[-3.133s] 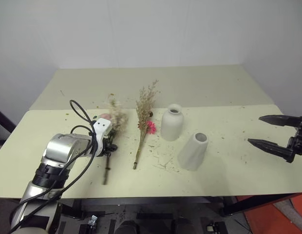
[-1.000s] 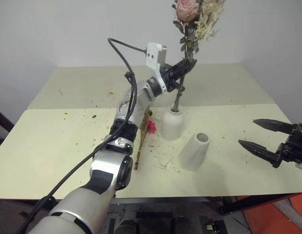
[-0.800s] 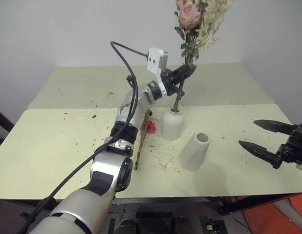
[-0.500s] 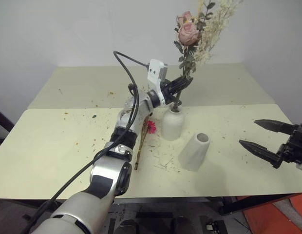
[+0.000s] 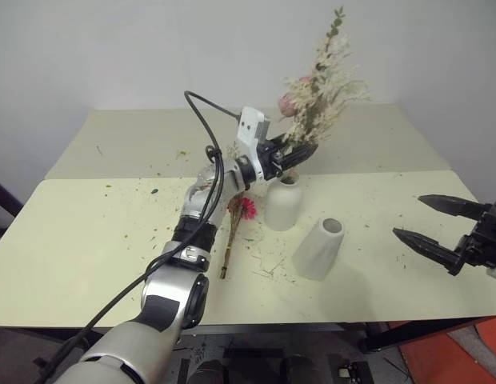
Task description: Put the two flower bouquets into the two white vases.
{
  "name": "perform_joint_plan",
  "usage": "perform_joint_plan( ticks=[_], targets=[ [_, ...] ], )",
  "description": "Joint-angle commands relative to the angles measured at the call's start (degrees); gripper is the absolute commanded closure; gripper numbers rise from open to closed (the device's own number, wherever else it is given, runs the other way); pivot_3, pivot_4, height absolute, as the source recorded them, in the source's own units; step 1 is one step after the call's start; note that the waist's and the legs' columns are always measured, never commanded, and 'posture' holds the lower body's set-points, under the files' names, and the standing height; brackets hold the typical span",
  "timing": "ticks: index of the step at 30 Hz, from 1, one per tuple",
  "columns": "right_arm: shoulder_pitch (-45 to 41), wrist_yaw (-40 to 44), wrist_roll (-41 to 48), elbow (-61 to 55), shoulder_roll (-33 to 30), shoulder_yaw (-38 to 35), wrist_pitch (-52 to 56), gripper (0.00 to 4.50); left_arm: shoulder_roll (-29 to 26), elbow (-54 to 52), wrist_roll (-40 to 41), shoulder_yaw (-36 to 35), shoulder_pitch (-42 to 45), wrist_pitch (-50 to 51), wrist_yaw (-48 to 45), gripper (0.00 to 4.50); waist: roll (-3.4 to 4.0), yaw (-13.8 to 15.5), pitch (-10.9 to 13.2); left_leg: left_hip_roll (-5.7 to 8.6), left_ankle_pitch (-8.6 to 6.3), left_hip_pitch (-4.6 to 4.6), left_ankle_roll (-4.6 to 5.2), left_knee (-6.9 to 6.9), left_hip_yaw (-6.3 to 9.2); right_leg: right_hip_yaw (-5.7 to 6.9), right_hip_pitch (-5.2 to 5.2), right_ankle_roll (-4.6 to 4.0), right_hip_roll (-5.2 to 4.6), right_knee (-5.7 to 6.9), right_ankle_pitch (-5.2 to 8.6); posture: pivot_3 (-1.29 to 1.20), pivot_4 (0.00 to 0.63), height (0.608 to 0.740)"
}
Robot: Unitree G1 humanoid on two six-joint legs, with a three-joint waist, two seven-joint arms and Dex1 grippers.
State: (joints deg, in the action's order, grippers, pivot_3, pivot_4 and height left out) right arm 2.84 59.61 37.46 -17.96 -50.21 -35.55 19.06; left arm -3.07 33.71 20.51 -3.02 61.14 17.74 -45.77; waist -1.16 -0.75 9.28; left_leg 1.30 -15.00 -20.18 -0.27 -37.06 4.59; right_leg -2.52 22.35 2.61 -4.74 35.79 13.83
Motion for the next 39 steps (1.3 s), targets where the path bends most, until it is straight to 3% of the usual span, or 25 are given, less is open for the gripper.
perform_joint_plan(
  ticks=[1, 6, 14, 21, 31, 34, 39],
  targets=[
    [-1.1, 0.2, 1.0, 0.2, -0.1, -1.2, -1.3, 0.0, -3.7, -10.7, 1.5, 1.0, -2.1, 6.6, -0.7, 0.02, 0.03, -0.2, 0.0, -0.01, 0.0, 0.0, 0.0, 0.01, 0.0, 0.0, 0.0, 0.0, 0.0, 0.0, 0.0, 0.0, 0.15, 0.74],
    [-1.5, 0.6, 0.8, 0.8, 0.0, -0.7, -1.6, 0.0, -12.0, -23.4, 0.6, 3.3, -9.0, 16.2, -0.7, 0.02, 0.1, -0.3, -0.1, -0.06, 0.0, 0.03, 0.0, 0.0, 0.01, -0.04, 0.01, -0.01, 0.05, 0.04, -0.01, 0.0, 0.15, 0.74],
    [-4.1, 2.2, 0.1, 3.1, -0.7, 1.8, -2.2, 0.0, -21.7, -35.3, 0.1, 8.3, -13.1, 42.4, 4.7, 0.02, 0.11, 0.2, -0.1, -0.05, 0.0, 0.01, 0.0, -0.06, 0.05, 0.01, 0.0, -0.01, 0.04, 0.06, 0.0, 0.0, 0.15, 0.74],
    [-6.5, 3.7, -0.4, 4.3, -1.4, 3.7, -2.7, 0.0, -21.6, -30.1, -3.9, 16.2, -8.1, 59.1, 12.4, 0.02, 0.11, 0.0, -0.1, -0.03, -0.01, 0.0, 0.01, -0.07, 0.06, 0.02, 0.0, -0.01, 0.04, 0.06, 0.0, 0.0, 0.15, 0.74],
    [-6.9, 5.5, -0.3, 4.5, -2.9, 2.7, -2.6, 0.0, -18.6, -20.2, -9.2, 20.7, -8.6, 55.2, 18.0, 0.02, 0.12, -0.1, -0.1, -0.04, -0.01, 0.01, 0.02, -0.06, 0.04, -0.01, 0.01, -0.02, 0.04, 0.06, 0.0, 0.0, 0.15, 0.74],
    [-7.2, 6.3, -0.2, 4.6, -3.4, 3.2, -2.5, 0.0, -18.0, -19.5, -9.5, 20.6, -8.5, 54.6, 17.8, 0.6, 0.14, 0.0, -0.1, -0.02, -0.01, 0.03, 0.01, -0.06, 0.03, -0.02, -0.01, -0.01, 0.01, 0.07, 0.0, 0.0, 0.15, 0.74],
    [-7.2, 8.1, 0.1, 5.2, -4.4, 3.5, -2.0, 0.0, -18.0, -19.7, -10.0, 19.4, -9.0, 54.9, 18.2, 2.19, 0.15, 0.0, -0.1, -0.02, -0.01, 0.03, 0.01, -0.06, 0.03, -0.02, -0.02, -0.01, 0.01, 0.06, 0.0, 0.0, 0.15, 0.74]
  ],
)
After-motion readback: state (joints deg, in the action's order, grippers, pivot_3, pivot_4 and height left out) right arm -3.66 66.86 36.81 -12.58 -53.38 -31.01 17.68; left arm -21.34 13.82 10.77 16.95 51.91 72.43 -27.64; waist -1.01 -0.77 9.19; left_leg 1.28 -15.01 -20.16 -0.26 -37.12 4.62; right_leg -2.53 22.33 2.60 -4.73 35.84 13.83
